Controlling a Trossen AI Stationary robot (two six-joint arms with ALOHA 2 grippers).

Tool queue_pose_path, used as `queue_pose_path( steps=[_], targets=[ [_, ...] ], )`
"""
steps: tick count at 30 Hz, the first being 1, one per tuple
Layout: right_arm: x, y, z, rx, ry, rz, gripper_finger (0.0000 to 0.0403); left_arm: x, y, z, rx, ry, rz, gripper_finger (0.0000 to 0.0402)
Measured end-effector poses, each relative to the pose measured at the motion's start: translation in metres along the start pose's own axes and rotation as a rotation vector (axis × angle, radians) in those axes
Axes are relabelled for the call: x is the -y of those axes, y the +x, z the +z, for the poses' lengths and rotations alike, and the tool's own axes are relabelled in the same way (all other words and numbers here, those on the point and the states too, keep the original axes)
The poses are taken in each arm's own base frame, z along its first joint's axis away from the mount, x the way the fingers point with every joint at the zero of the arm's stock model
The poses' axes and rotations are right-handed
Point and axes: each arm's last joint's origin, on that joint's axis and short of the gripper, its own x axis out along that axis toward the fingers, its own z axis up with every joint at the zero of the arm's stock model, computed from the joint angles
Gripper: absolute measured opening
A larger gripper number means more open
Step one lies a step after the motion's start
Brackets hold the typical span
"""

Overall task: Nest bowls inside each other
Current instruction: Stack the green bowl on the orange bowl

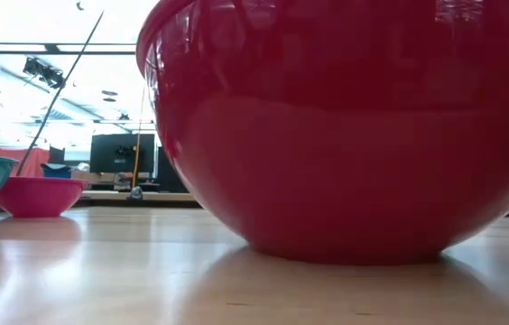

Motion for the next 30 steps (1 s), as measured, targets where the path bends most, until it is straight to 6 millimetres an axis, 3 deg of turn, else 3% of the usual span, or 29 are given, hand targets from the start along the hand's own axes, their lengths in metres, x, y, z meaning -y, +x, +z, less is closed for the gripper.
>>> queue_pose_path(
  steps=[4,8,12,17,23,26,30],
  targets=[
    [0.004,-0.005,0.000,0.004,0.035,-0.041,0.0153,0.000,-0.001,0.000,0.005,0.005,0.003,0.0231],
    [0.005,-0.025,0.002,0.015,0.063,-0.042,0.0171,0.002,-0.003,0.000,-0.003,0.016,-0.003,0.0231],
    [-0.014,-0.048,-0.004,0.090,0.016,-0.046,0.0174,0.005,-0.003,-0.003,-0.023,0.014,-0.017,0.0231],
    [-0.055,-0.058,-0.044,-0.008,-0.074,-0.010,0.0172,0.018,0.000,-0.018,-0.068,0.016,-0.053,0.0231],
    [-0.095,-0.065,-0.103,-0.052,0.018,-0.109,0.0175,0.031,0.006,-0.044,-0.125,-0.007,-0.075,0.0231],
    [-0.103,-0.058,-0.121,-0.068,0.052,-0.142,0.0177,0.037,0.008,-0.051,-0.112,-0.009,-0.088,0.0231],
    [-0.095,-0.051,-0.141,-0.139,0.149,-0.158,0.0177,0.042,0.010,-0.059,-0.093,-0.003,-0.098,0.0231]
  ],
)
